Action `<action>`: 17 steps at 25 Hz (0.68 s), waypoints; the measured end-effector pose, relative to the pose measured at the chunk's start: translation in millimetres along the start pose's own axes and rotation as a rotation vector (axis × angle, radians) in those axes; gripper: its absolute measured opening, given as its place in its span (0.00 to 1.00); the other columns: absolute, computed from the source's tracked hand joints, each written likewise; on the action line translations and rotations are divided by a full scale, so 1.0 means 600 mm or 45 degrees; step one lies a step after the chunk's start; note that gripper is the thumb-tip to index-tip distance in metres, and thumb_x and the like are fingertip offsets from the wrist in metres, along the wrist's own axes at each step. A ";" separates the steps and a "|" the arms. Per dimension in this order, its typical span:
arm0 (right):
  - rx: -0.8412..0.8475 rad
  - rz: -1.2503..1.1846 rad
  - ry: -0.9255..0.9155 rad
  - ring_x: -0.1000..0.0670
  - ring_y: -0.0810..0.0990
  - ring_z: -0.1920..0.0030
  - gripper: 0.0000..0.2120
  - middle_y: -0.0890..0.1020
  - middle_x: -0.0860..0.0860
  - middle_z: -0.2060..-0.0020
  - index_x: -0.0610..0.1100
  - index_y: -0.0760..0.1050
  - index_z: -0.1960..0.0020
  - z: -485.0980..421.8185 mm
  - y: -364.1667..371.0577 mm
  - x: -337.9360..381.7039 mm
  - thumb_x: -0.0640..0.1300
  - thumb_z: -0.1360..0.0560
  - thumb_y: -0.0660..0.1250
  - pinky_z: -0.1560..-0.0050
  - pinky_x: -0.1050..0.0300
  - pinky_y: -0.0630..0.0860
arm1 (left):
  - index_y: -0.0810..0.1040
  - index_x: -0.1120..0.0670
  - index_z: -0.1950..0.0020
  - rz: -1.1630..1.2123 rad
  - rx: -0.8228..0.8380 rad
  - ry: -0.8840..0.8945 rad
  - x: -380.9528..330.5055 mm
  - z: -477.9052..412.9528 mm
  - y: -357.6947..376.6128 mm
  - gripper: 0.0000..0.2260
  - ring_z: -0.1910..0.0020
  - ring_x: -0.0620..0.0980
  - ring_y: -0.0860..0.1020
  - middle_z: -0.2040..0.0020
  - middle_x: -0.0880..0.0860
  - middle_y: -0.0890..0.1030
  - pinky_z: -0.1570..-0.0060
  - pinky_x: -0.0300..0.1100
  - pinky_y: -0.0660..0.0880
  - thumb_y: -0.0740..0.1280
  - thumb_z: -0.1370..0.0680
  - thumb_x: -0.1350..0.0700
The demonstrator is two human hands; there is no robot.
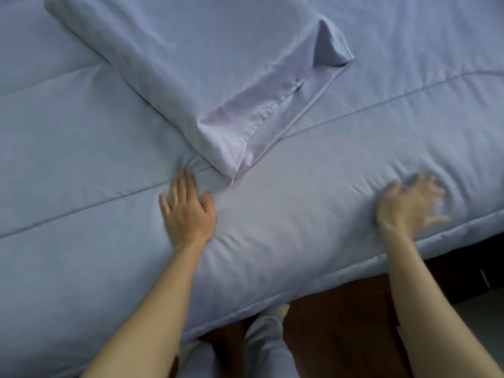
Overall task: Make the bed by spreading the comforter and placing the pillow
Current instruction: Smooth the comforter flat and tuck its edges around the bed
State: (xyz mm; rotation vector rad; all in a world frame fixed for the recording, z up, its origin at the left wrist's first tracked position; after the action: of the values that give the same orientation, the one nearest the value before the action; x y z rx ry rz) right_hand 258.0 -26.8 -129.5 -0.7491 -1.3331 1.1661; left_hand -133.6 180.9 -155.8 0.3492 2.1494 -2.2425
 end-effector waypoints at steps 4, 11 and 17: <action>0.459 -0.024 -0.897 0.48 0.50 0.22 0.26 0.54 0.50 0.22 0.50 0.55 0.24 0.141 0.104 0.257 0.48 0.20 0.55 0.26 0.39 0.44 | 0.59 0.57 0.23 -0.065 0.028 -0.301 0.167 0.012 -0.021 0.30 0.23 0.53 0.57 0.23 0.54 0.60 0.27 0.60 0.50 0.49 0.23 0.45; 0.252 0.326 -0.762 0.49 0.48 0.22 0.25 0.50 0.56 0.22 0.60 0.48 0.24 0.007 0.048 0.049 0.58 0.21 0.43 0.26 0.40 0.44 | 0.61 0.65 0.26 0.046 -0.033 -0.334 0.152 0.080 -0.032 0.29 0.25 0.62 0.59 0.25 0.63 0.62 0.30 0.64 0.51 0.50 0.23 0.50; 0.314 0.225 0.392 0.37 0.56 0.26 0.23 0.61 0.42 0.26 0.49 0.60 0.26 -0.098 -0.049 -0.234 0.51 0.19 0.45 0.31 0.26 0.46 | 0.63 0.63 0.26 0.111 0.121 0.320 -0.156 0.163 0.014 0.28 0.27 0.58 0.65 0.26 0.60 0.66 0.29 0.57 0.54 0.53 0.22 0.49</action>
State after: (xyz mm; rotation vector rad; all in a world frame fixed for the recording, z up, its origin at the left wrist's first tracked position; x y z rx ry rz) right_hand 340.7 -154.8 -157.9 -0.8382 -0.8639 1.2687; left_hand -55.9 70.4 -145.3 0.7496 2.0903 -2.3679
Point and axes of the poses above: each hand's wrist, its own z-axis away from the middle knuckle, its own y-axis out of the palm, x = y × z, the point moved 7 cm from there along -z, towards the middle knuckle
